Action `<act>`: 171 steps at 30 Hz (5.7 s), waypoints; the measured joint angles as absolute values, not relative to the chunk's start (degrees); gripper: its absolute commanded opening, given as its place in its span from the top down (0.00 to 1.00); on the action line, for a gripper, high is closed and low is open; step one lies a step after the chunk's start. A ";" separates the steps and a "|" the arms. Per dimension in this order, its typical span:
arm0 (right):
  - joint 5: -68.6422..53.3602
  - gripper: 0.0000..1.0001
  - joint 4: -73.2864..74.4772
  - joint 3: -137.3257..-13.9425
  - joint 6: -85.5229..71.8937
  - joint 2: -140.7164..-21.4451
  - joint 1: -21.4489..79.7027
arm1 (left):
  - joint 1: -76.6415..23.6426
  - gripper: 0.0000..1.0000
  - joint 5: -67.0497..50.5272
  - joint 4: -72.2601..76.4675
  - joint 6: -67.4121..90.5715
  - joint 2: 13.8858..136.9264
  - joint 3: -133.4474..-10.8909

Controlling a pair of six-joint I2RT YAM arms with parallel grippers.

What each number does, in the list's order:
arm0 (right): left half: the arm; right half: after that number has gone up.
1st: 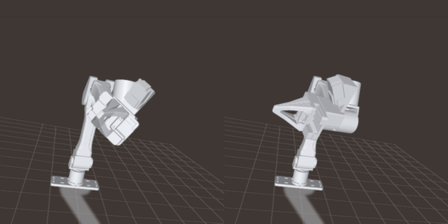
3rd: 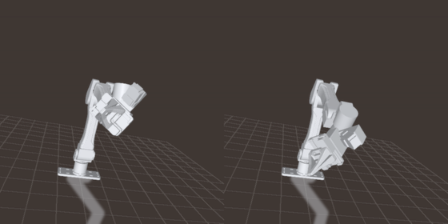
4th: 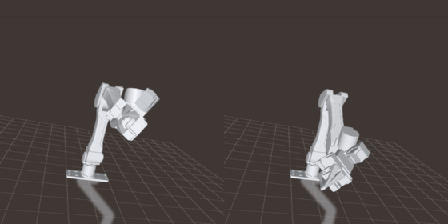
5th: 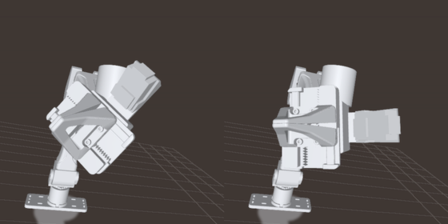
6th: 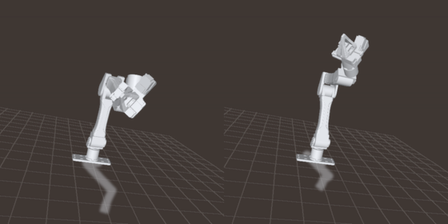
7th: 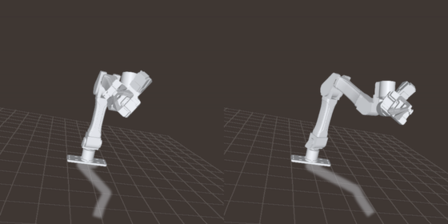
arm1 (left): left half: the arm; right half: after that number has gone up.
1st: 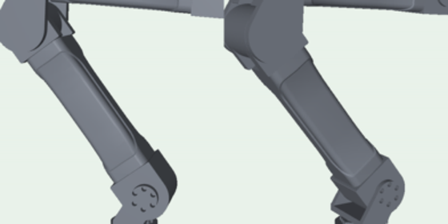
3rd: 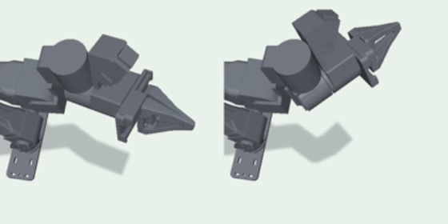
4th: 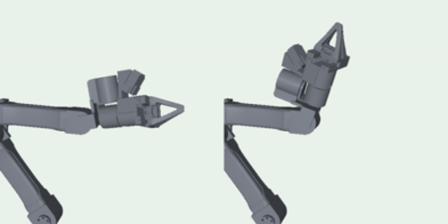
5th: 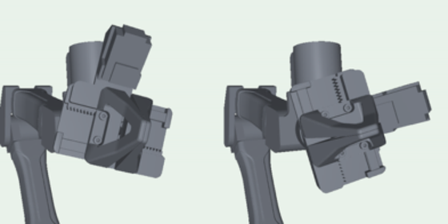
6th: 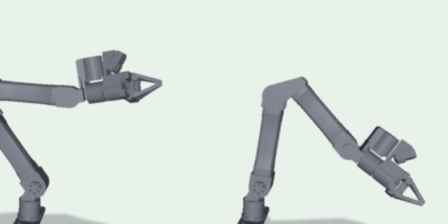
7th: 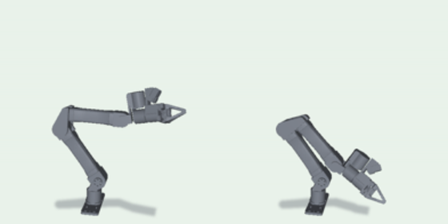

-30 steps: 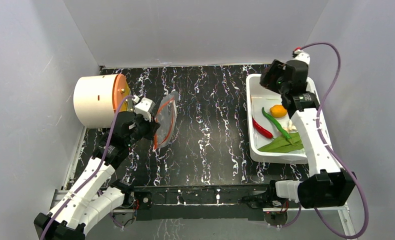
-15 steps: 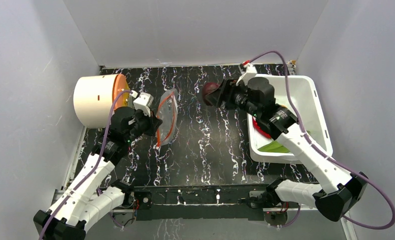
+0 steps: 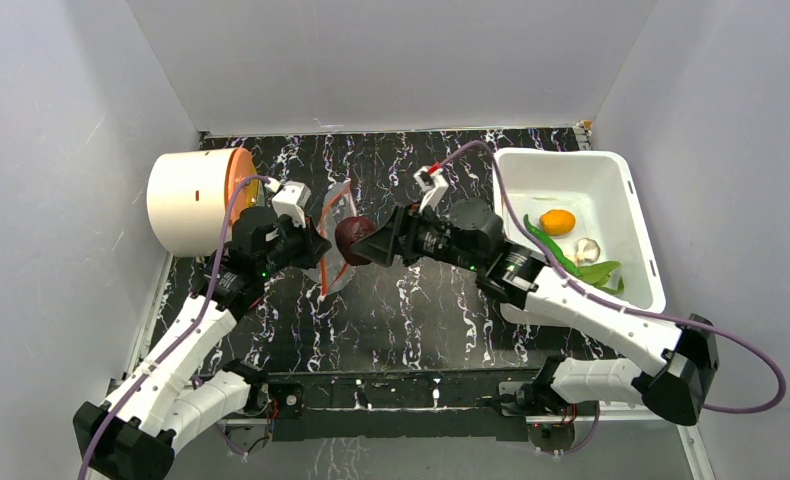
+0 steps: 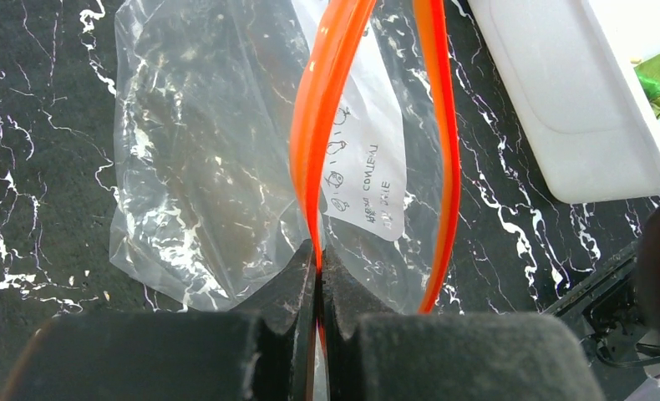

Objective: Place the food in the zip-top bag and seal the zipper
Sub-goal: Place the fake fruit in the zipper food storage bag, then pick up the fake fruit from the bin.

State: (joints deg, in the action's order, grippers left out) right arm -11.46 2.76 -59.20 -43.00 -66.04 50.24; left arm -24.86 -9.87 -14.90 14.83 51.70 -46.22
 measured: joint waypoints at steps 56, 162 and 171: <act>9.37 0.43 9.21 -61.71 -50.00 -76.66 55.96 | -24.60 1.00 -28.84 -16.14 11.88 49.82 -47.29; 19.99 0.30 27.79 -72.64 -30.02 -68.55 42.06 | -24.73 1.00 -19.73 -13.47 4.05 47.51 -40.05; 28.80 0.28 32.95 -72.64 -24.82 -69.43 26.17 | -24.73 1.00 -19.57 -13.28 3.53 44.95 -39.48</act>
State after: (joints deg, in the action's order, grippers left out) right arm 28.80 32.95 -72.64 -24.82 -69.43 26.17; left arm -24.73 -19.57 -13.28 3.53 44.95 -39.48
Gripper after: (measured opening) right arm 0.712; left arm 0.009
